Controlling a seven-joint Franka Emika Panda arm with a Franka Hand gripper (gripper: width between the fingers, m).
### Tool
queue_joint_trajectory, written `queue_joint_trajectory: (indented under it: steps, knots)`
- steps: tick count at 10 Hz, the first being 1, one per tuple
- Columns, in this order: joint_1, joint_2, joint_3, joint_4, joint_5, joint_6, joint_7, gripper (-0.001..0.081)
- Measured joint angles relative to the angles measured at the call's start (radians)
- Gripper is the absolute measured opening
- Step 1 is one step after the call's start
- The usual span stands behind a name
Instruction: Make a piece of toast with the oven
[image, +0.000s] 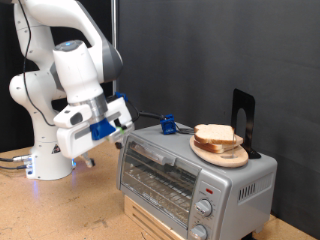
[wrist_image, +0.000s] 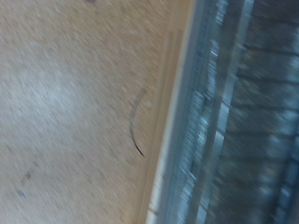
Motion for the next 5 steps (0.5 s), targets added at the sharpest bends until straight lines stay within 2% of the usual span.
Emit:
queue_joint_trajectory:
  steps: [2,5]
  knots:
    - [0.007,-0.037,0.009,0.029,0.012,-0.038,0.017,0.0809]
    - [0.007,0.017,0.06,0.066,-0.037,-0.027,0.129,0.0809]
